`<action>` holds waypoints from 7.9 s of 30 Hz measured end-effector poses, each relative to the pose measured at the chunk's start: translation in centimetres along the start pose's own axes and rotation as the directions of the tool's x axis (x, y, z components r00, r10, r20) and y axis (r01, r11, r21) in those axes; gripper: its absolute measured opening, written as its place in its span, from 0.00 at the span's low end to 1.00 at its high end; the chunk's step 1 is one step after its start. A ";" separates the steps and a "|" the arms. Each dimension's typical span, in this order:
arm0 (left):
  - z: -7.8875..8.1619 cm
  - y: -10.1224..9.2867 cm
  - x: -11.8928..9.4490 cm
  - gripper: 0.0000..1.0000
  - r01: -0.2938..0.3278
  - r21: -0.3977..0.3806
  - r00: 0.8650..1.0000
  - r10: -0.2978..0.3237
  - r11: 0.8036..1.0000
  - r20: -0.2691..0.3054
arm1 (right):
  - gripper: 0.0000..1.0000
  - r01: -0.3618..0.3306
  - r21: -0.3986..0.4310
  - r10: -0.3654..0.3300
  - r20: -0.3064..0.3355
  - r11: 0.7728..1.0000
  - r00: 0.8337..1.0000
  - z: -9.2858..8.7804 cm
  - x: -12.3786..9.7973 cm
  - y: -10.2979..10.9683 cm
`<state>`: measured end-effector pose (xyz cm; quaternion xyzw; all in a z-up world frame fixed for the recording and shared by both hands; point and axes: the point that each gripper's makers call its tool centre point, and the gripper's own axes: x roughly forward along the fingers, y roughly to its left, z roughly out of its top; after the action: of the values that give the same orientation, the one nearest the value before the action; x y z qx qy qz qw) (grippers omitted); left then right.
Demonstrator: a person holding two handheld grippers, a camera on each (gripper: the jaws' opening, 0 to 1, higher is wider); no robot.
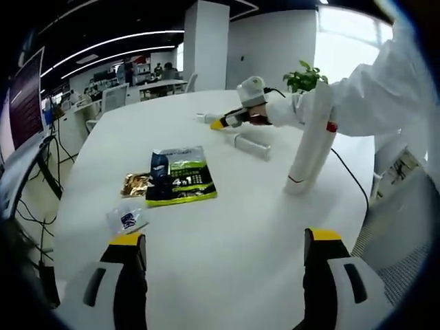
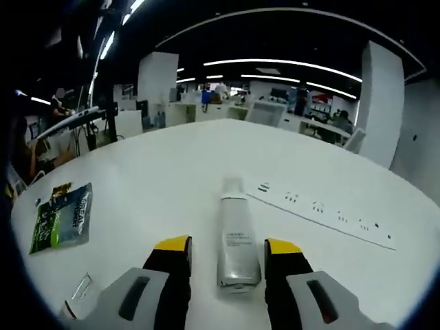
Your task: Arrange the skincare products in the storage area until every visible bottle or jar stands upright without overlapping.
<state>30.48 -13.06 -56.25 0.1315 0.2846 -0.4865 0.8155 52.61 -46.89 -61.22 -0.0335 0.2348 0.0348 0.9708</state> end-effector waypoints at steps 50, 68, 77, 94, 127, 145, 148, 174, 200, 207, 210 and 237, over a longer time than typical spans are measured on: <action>1.1 -0.2 -0.3 0.86 -0.010 0.035 1.000 0.009 0.999 0.024 | 0.18 -0.213 -0.236 0.064 -0.513 0.948 0.856 -2.7 -8.8 2.0; 1.4 -0.5 -0.5 0.85 0.000 0.056 0.999 -0.002 0.998 0.035 | 0.16 -0.389 -0.860 -0.230 -0.472 0.329 0.851 0.0 -13.1 3.2; 2.1 -1.1 -0.7 0.85 0.006 0.061 0.999 -0.009 0.998 0.054 | 0.00 -0.370 -0.811 -0.152 -0.479 0.454 0.864 1.7 -14.1 3.3; 2.1 -1.3 -0.7 0.85 0.015 0.068 0.998 -0.019 0.998 0.053 | 0.00 -0.132 -0.459 -0.061 -0.380 0.878 0.923 2.8 -16.4 -5.5; 0.4 -0.8 0.0 0.87 0.020 0.048 1.000 -0.020 0.999 -0.005 | 0.38 0.270 0.054 -0.174 -0.639 0.961 0.749 -7.8 -14.2 -15.5; -0.2 -0.7 0.1 0.85 0.025 0.049 0.999 -0.023 0.998 -0.029 | 0.23 0.360 0.219 -0.081 -0.747 0.907 0.659 -8.8 -13.3 -17.1; -0.1 -0.6 0.1 0.85 0.022 0.049 1.000 -0.021 0.999 -0.023 | 0.16 0.361 0.224 -0.083 -0.740 0.905 0.667 -8.8 -13.4 -16.3; 0.7 -1.0 -0.1 0.85 0.027 0.067 1.000 -0.028 0.997 0.002 | 0.11 0.163 0.126 -0.042 -0.650 0.979 0.758 -6.9 -15.6 -12.3; 2.0 -2.4 -0.7 0.86 0.048 0.103 0.997 -0.054 0.994 0.050 | 0.12 -0.235 -0.306 0.070 -0.467 0.923 0.882 2.6 -20.3 1.9; 2.7 -3.1 -0.9 0.86 0.067 0.127 0.994 -0.077 0.990 0.072 | 0.12 -0.253 -0.456 0.046 -0.417 0.854 0.908 5.5 -23.5 5.2; 2.9 -3.3 -1.1 0.86 0.074 0.131 0.993 -0.084 0.989 0.080 | 0.12 -0.256 -0.516 0.052 -0.376 0.817 0.925 6.9 -24.8 6.8; 5.5 -5.7 -2.8 0.86 0.190 0.084 0.956 -0.204 0.978 0.209 | 0.12 0.133 -0.933 0.033 0.152 0.335 0.988 13.9 -34.7 20.7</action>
<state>26.37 -16.54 -49.87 0.0741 0.1903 -0.5855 0.7845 26.44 -26.97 -33.96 -0.5908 0.1002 0.1361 0.7889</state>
